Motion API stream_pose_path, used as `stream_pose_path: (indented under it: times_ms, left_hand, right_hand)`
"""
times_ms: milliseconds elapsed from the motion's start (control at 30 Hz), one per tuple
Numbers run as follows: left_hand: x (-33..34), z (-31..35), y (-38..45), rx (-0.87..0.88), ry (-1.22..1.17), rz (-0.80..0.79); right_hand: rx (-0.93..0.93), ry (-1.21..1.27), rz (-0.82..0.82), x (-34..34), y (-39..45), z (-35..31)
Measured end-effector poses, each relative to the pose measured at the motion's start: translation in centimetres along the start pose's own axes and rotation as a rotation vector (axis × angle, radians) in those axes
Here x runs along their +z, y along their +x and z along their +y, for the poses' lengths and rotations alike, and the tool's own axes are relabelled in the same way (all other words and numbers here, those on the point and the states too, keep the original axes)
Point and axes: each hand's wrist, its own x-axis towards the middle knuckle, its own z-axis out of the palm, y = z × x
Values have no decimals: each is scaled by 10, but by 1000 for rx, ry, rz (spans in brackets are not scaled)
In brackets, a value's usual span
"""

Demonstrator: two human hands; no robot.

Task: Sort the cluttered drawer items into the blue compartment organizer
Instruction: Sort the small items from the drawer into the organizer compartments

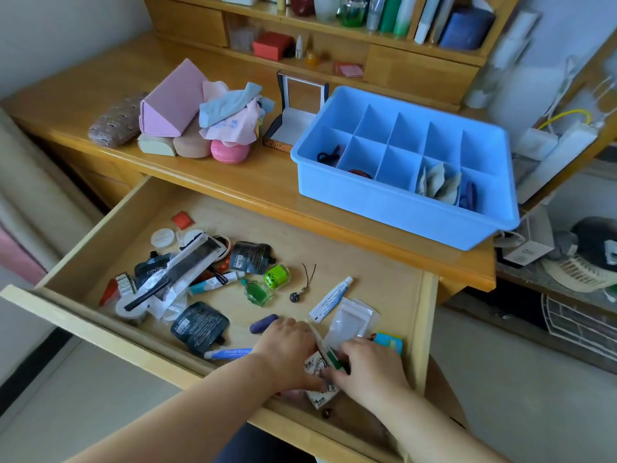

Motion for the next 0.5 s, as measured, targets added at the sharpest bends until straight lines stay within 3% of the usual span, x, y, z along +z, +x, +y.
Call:
stream_pose_path:
  times_ms: [233,300,400,500]
  left_hand:
    - [-4,-11,-9,-150,-549,-266]
    - [-11,-23,-12,-176,-665,-181]
    - [-22,-52,-19,-346,-1039,83]
    - [-26,-85,-29,-518,-1013,340]
  right_hand:
    - [115,234,-228,-10,3,-7]
    - [145,384,-217,-12,3,-3]
    - [222,590,-102,-17,3,7]
    - [274,649,4,-19,2,17]
